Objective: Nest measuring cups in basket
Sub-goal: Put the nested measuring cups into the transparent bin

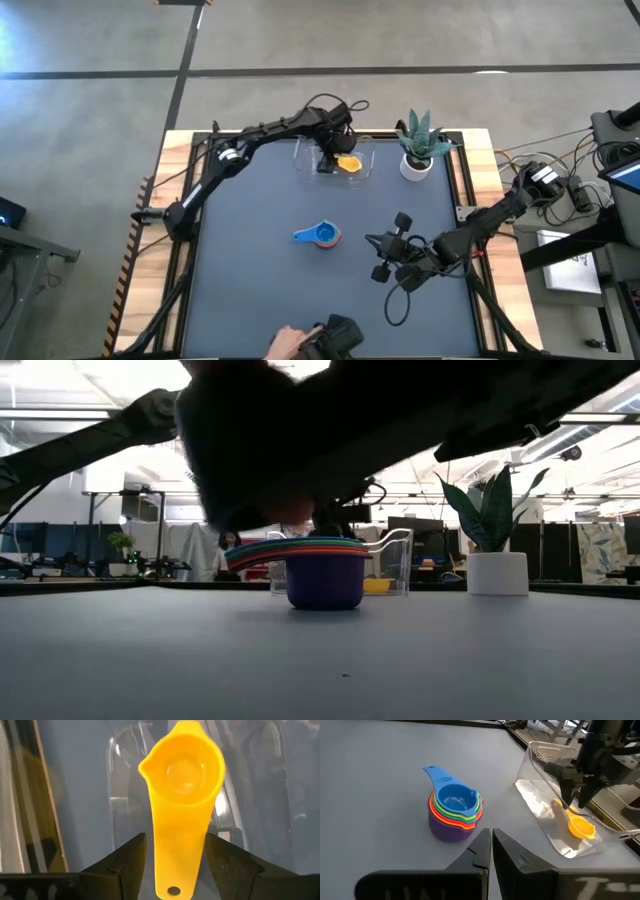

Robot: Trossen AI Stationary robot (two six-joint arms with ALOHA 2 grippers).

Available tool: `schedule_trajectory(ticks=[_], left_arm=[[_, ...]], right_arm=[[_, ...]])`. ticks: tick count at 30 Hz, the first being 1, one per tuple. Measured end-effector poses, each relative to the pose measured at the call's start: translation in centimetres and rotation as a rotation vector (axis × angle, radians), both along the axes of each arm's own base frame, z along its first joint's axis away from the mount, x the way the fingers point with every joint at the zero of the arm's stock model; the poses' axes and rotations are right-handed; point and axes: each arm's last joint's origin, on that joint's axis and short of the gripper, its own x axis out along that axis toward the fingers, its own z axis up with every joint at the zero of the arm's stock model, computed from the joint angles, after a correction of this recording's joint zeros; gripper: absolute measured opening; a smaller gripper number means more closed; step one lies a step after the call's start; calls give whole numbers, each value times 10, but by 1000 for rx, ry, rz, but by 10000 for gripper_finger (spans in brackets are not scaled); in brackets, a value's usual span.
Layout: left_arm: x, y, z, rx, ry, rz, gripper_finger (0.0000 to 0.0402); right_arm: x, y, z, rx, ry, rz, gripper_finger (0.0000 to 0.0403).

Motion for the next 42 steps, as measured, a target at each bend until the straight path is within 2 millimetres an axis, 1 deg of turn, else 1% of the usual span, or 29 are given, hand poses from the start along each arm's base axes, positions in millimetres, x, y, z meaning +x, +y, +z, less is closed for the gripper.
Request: schedule_trajectory(ticks=[4,13,16,19,22,24,28,32,35,38,42], left_arm=[[-3,3,-2,-4,11,4,203],[-8,8,-5,9,34,-23,273],[-11,9,-9,0,45,-38,283],[-15,9,-10,-19,74,-44,283],[-19,7,-15,-30,120,-63,271],[-22,5,-17,-40,148,-70,256],[-24,3,-17,-47,180,-69,214],[-22,-1,-16,-57,186,-55,165],[-20,-5,-16,-70,189,-39,136],[-18,-9,-16,-87,183,-33,121],[-17,-9,-16,-97,165,-12,120]], right_arm=[[0,0,-1,-1,1,0,9],[0,0,0,-1,1,0,9],[0,0,0,-1,0,0,9],[0,0,0,-1,0,0,9],[0,0,0,-1,0,0,9],[0,0,0,-1,0,0,9],[0,0,0,0,-1,0,9],[0,0,0,2,-3,0,9],[1,0,0,4,-7,-1,9],[1,0,0,4,-7,0,9],[1,0,1,4,-7,0,9]])
